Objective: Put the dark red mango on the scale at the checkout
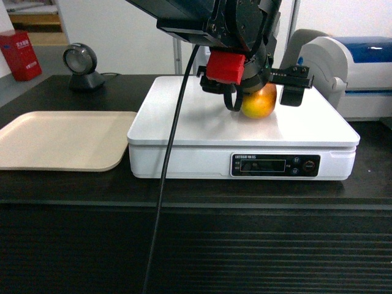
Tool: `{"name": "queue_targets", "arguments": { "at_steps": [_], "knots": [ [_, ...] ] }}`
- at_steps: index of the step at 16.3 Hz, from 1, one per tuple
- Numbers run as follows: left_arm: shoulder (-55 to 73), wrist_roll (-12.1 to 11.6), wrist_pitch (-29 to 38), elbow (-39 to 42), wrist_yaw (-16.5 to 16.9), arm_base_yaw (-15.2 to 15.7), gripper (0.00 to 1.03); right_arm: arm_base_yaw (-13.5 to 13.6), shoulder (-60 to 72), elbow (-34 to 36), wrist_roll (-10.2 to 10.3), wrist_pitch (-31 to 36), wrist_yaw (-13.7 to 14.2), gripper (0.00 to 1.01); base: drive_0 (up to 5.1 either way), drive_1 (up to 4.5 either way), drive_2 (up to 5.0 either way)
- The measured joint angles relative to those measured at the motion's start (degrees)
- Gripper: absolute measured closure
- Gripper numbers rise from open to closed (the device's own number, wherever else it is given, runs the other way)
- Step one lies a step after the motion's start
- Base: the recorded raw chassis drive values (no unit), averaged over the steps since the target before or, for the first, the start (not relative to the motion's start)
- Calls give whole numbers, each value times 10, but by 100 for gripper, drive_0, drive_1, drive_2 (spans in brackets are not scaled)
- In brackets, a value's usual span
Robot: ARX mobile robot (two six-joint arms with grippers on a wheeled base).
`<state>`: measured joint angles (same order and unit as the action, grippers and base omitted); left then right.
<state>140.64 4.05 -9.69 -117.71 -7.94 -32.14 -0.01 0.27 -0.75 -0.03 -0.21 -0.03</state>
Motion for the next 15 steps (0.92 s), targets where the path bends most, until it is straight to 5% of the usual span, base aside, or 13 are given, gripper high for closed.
{"name": "queue_targets", "arguments": {
  "at_steps": [3, 8, 11, 15],
  "knots": [
    [-17, -2, 30, 15, 3, 0, 5, 0, 0, 0, 0, 0, 0, 3, 0, 0, 0],
    [-135, -16, 180, 118, -1, 6, 5, 0, 0, 0, 0, 0, 0, 3, 0, 0, 0],
    [-257, -46, 338, 257, 13, 15, 5, 0, 0, 0, 0, 0, 0, 3, 0, 0, 0],
    [-408, -62, 435, 444, 8, 65, 5, 0, 0, 0, 0, 0, 0, 3, 0, 0, 0]
  ]
}}
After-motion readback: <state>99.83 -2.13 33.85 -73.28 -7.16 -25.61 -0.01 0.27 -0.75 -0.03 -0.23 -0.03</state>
